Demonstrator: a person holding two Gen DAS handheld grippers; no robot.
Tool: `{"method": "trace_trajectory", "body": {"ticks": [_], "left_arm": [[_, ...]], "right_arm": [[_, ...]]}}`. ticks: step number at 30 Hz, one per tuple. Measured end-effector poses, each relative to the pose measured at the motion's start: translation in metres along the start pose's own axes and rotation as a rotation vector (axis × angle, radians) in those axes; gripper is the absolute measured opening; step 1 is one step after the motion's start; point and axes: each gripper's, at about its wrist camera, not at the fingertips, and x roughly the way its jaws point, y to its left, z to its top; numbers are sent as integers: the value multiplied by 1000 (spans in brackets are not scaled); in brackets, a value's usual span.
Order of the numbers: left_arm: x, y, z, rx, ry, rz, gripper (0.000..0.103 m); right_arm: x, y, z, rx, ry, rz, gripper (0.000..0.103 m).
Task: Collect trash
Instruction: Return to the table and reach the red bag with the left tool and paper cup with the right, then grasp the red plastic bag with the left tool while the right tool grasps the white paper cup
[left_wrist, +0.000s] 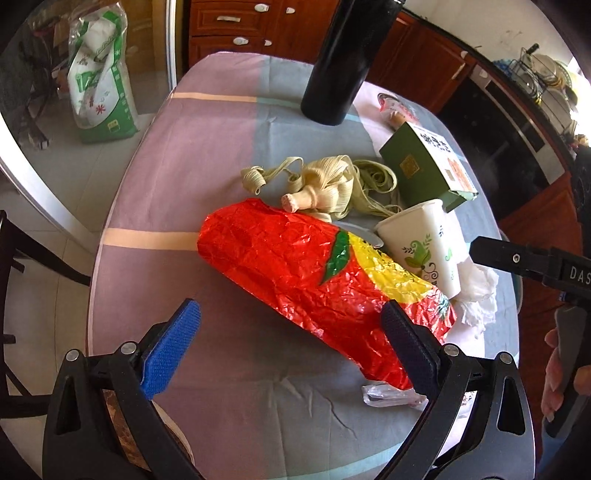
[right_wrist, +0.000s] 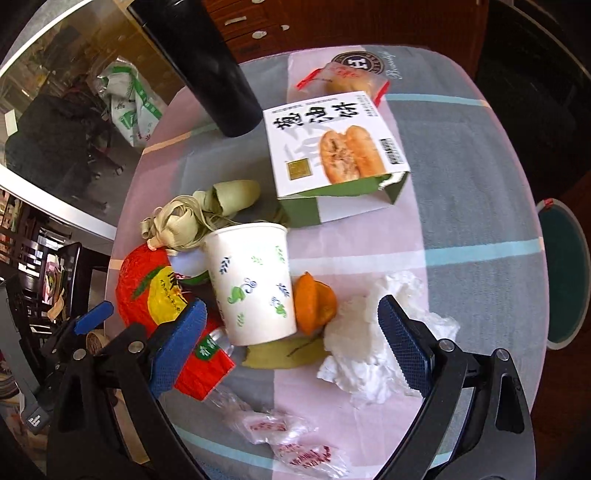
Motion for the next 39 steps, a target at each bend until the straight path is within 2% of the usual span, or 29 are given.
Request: {"method": "trace_trajectory", "body": {"ticks": [6,11,12,14,17,23,25,29,32,36,38,39], "left_arm": [[6,8,-3,-13,20,-32,99],[8,8,-4,-16,31,-55,99],[9,6,-3,-18,36,-67,99],[11,1,-2,-13,45,-85,99],[13,-13,0,8,45,-93,99],[22,-39,4,28,44,-115,99],[22,-47,4,30,21,-106,97],[11,-57,1,43,-24,-90,61],[-4,-62,0,61,-62,-76,42],[-22,-72,-3,102,-92,-76,30],[-32,-79,-3,126,-109,-76,19],[-37,-82,-3,138,-119,-78,18]], "right_arm": [[27,21,11,-36,40,19,90],[40,22,12,-41,56,34,88],[41,23,12,-42,59,40,81],[43,22,11,-54,66,43,60],[37,20,8,-58,48,59,56],[13,1,4,-27,10,84,56],[8,-5,2,-14,4,89,56],[3,-16,-5,8,-4,95,56],[-2,-20,-8,12,-12,103,56],[-13,-25,-15,12,-35,122,56],[-20,-28,-18,15,-51,131,56],[-24,-29,-20,16,-59,135,56]]}}
